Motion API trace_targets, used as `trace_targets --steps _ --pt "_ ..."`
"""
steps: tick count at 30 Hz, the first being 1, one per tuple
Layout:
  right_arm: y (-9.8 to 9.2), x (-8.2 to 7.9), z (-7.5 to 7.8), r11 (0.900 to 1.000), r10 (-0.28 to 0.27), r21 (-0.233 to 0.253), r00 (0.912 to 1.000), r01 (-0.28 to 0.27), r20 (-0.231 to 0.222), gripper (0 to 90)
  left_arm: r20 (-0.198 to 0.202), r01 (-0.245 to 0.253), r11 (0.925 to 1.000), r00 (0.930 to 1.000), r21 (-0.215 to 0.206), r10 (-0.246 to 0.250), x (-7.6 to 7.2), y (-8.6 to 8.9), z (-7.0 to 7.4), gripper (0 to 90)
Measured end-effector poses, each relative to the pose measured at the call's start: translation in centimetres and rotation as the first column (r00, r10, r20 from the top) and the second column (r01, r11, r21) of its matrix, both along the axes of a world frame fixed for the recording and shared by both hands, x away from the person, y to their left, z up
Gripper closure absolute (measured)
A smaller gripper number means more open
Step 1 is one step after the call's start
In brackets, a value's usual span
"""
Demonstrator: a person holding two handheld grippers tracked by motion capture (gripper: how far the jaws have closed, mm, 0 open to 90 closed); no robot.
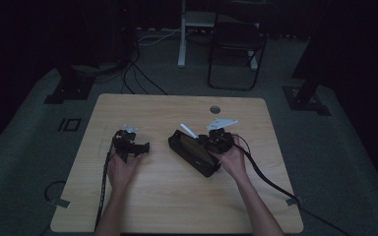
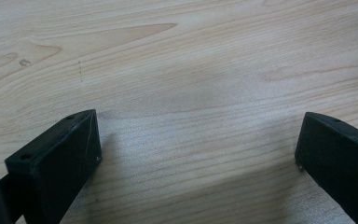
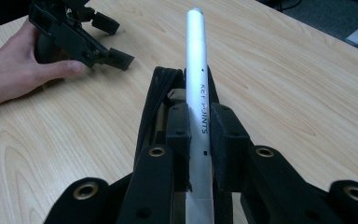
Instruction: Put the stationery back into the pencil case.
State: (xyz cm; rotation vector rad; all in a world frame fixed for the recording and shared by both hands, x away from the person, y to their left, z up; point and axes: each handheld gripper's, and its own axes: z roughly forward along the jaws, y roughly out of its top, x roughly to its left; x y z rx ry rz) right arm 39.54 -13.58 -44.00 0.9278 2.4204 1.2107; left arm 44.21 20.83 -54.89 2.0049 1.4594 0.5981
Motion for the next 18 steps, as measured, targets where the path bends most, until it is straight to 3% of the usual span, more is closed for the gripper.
trace_targets --steps 18 --pt "0.8 0.3 -1.3 1.0 0.0 -0.017 0.9995 -0.001 -0.031 79.0 0.0 0.0 1.0 1.0 0.0 0.0 0.0 0.0 0.0 0.5"
